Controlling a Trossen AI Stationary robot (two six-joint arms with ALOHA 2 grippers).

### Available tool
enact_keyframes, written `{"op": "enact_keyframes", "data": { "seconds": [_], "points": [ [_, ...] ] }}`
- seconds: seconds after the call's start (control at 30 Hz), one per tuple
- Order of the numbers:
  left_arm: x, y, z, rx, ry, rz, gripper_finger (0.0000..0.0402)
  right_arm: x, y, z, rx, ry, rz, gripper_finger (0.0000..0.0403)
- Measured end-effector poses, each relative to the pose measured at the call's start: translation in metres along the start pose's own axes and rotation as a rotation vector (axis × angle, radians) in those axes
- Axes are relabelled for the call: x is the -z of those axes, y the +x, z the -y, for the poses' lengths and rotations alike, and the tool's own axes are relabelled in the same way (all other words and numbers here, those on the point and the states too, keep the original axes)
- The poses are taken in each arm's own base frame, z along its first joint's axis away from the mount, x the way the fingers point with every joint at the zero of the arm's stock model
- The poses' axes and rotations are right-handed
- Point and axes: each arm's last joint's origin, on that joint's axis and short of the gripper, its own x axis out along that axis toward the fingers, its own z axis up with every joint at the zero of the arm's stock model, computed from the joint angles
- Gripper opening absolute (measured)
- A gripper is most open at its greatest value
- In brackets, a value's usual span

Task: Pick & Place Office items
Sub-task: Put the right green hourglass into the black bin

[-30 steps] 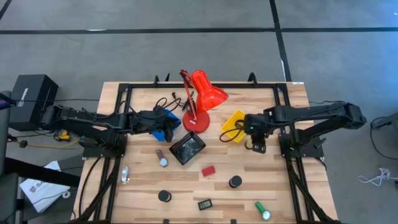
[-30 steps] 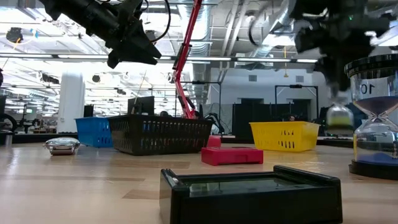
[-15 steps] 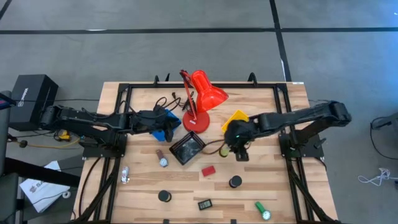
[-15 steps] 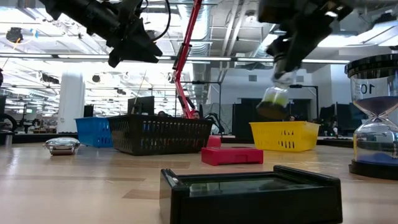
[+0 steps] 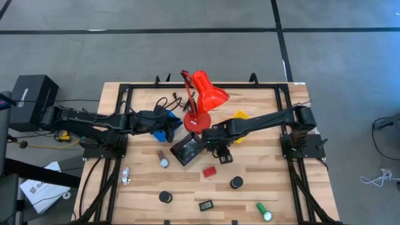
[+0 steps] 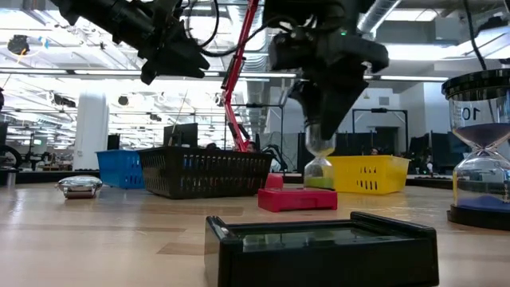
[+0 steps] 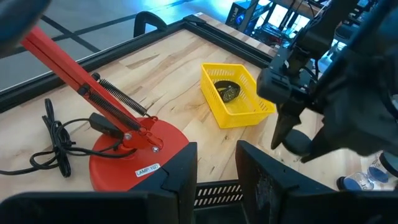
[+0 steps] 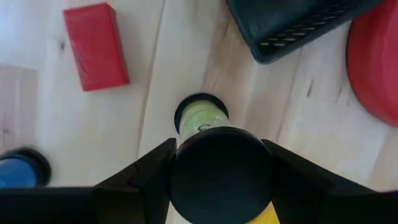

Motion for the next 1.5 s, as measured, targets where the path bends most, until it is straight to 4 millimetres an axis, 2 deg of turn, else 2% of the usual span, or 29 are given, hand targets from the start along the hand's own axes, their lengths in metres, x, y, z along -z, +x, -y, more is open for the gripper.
{"op": "enact_keyframes", "data": {
  "seconds": [0.17, 0.33, 0.67, 1.17, 1.5],
  "points": [
    [0.0, 0.0, 0.0, 0.0, 0.0, 0.0, 0.0106, -0.013, 0.006, -0.001, 0.036, -0.027, -0.073, 0.0217],
    [0.0, 0.0, 0.0, 0.0, 0.0, 0.0, 0.0106, -0.019, -0.003, -0.001, 0.035, -0.031, -0.08, 0.0213],
    [0.0, 0.0, 0.0, 0.001, -0.001, 0.002, 0.0106, -0.018, -0.007, -0.001, 0.034, -0.031, -0.082, 0.0234],
    [0.0, 0.0, 0.0, 0.001, -0.001, 0.002, 0.0106, -0.011, -0.008, -0.002, 0.021, -0.033, -0.153, 0.0234],
    [0.0, 0.0, 0.0, 0.001, -0.001, 0.002, 0.0106, -0.001, -0.03, -0.003, 0.023, 0.015, -0.163, 0.0234]
  ]
}}
